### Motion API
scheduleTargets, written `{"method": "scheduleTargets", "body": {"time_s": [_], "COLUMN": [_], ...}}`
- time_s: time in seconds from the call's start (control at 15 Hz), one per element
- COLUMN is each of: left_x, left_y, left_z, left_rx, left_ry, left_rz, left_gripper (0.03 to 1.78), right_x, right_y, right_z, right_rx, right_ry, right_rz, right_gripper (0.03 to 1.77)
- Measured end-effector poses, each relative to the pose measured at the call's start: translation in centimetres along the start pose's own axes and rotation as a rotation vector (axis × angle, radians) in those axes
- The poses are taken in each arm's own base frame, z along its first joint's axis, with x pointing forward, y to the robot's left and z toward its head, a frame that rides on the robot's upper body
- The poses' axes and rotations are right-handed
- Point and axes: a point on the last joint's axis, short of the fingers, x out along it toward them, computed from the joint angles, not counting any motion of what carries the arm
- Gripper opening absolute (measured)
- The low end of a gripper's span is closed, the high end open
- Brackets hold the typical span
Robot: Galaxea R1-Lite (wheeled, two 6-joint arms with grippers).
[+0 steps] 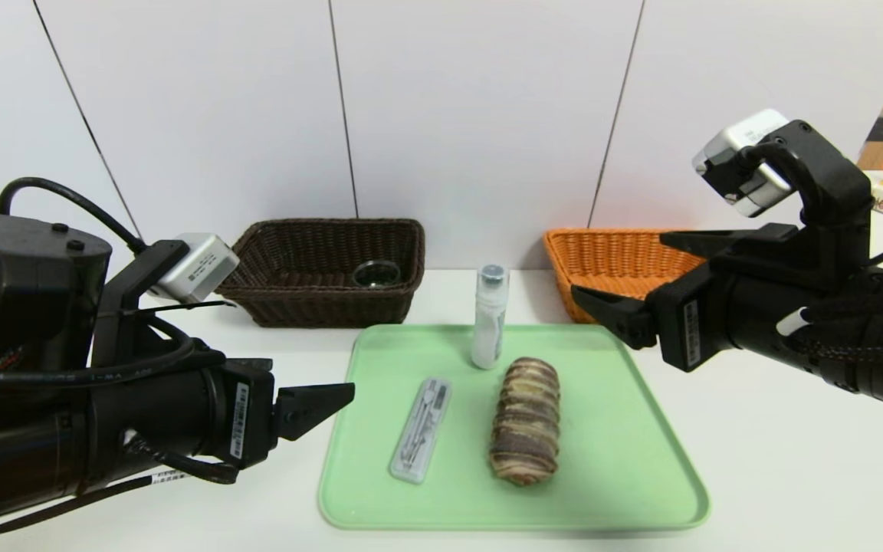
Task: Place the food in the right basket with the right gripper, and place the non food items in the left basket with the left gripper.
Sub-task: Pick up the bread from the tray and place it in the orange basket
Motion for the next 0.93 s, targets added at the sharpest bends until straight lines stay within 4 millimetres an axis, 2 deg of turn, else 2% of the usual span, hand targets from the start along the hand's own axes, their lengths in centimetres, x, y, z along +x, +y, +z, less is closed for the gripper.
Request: {"method": "scheduleTargets", "body": {"time_s": [0.2, 0.47, 0.93], "left_x": [-0.1, -0.3, -0.9], "left_y": [0.0, 0.1, 0.2], "left_z": [-0.1, -0.2, -0.5], "left_rx": [0.000, 0.001, 0.001], "left_ry": [0.000, 0.000, -0.001], "left_rz": [0.001, 0.002, 0.011], "left_gripper": [1.69, 1.69, 1.69], "right_x": [-0.8, -1.5, -1.0], "right_y": [-0.1, -0.4, 0.8], "right_z": [-0.3, 0.8, 2.2], "right_rx": [0.094, 0.223, 0.442], "right_ry": [0.091, 0.197, 0.503], "right_rz": [-0.057, -0.082, -0.159], "right_gripper": [1.69, 1.69, 1.69]}}
